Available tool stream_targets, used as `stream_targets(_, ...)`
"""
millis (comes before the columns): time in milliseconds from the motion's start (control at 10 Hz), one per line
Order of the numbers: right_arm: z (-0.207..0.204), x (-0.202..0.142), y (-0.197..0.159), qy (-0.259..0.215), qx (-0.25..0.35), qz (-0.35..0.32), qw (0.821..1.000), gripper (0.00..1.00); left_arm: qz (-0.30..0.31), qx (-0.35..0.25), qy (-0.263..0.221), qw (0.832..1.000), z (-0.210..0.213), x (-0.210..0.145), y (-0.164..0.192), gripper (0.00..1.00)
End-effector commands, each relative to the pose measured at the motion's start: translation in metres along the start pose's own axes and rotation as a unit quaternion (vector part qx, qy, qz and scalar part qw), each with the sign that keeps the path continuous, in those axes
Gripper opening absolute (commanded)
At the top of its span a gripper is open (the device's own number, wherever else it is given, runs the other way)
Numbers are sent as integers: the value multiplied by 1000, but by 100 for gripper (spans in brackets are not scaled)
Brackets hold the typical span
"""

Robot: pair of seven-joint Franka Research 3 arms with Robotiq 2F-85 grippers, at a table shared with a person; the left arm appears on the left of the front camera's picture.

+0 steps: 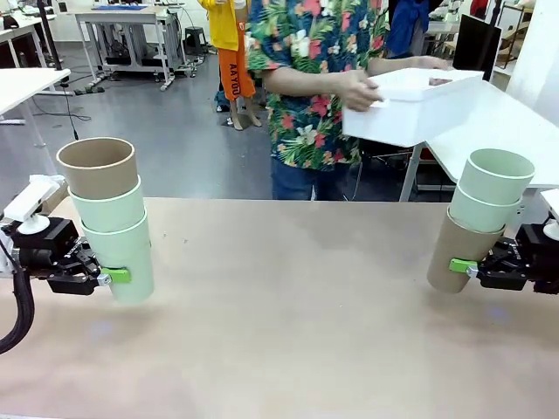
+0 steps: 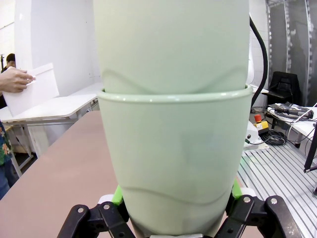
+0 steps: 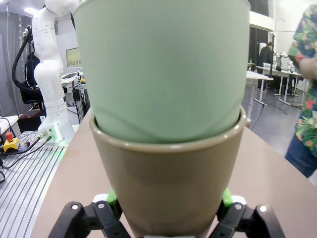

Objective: Stack the cups and store them in the basket.
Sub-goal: Place the stack of Reusable plastic cups into the Pantry Basket.

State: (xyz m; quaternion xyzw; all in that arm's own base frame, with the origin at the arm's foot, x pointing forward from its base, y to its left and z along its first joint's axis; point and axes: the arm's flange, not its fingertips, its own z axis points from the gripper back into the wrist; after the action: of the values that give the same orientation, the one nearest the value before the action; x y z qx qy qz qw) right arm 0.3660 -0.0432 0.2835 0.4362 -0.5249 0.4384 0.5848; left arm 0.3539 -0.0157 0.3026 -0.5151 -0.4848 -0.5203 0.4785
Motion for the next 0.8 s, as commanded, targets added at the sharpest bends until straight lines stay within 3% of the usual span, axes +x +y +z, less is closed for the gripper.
stream_targets(0, 0, 4, 0, 0, 0, 7, 1000, 85, -4, -1, -6, 1000, -1, 4, 0, 85)
stream_targets(700, 0, 4, 0, 0, 0, 7, 1000, 85, -4, -1, -6, 1000, -1, 4, 0, 85)
